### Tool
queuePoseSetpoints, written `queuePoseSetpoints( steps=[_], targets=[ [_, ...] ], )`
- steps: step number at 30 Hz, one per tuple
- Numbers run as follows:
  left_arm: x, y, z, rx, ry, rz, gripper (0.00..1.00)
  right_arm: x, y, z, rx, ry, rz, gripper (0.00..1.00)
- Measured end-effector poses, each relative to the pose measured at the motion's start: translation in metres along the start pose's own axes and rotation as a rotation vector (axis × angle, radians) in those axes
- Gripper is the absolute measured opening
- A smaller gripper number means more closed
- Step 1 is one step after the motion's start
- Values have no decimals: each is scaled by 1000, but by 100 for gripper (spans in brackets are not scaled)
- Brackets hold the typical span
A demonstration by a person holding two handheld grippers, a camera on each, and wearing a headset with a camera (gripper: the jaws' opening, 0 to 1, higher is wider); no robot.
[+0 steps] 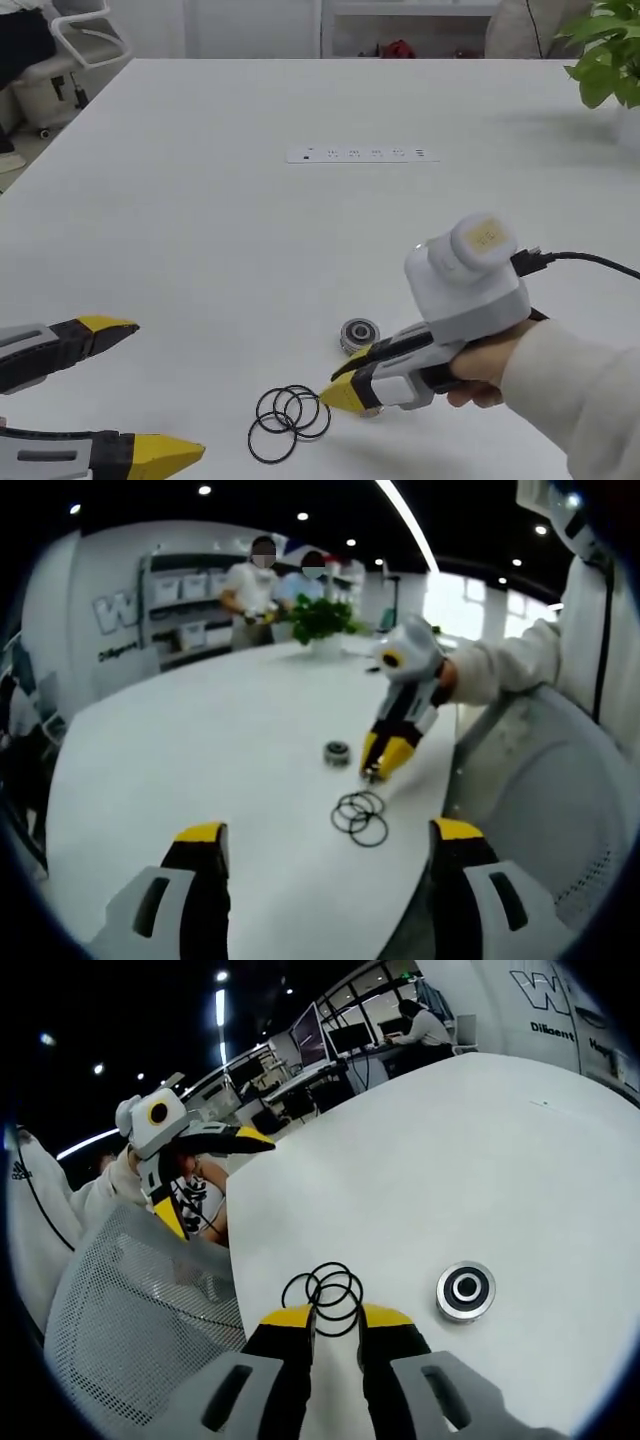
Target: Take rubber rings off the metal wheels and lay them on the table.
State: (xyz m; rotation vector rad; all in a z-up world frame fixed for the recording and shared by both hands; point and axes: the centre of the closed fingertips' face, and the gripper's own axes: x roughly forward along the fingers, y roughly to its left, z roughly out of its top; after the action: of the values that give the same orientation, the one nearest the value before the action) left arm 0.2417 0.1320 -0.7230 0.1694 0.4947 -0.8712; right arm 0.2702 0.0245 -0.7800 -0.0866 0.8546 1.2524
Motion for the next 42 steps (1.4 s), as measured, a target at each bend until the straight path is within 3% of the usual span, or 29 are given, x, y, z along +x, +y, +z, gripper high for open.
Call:
queuePoseSetpoints(
  steps=[11, 23, 36, 42],
  targets=[
    [1, -2, 4, 2, -10, 0, 84, -14, -2, 16, -7, -62, -23, 18],
    [-1, -1, 6, 3, -17, 10, 85, -36, -4, 40, -9, -171, -54, 25],
    [-5, -7, 9, 5, -26, 16, 85, -52, 12, 56, -72, -233, -61, 41],
    [-8, -8, 11, 5, -36, 28, 86, -71, 18, 66, -75, -289, -82, 48]
  ],
)
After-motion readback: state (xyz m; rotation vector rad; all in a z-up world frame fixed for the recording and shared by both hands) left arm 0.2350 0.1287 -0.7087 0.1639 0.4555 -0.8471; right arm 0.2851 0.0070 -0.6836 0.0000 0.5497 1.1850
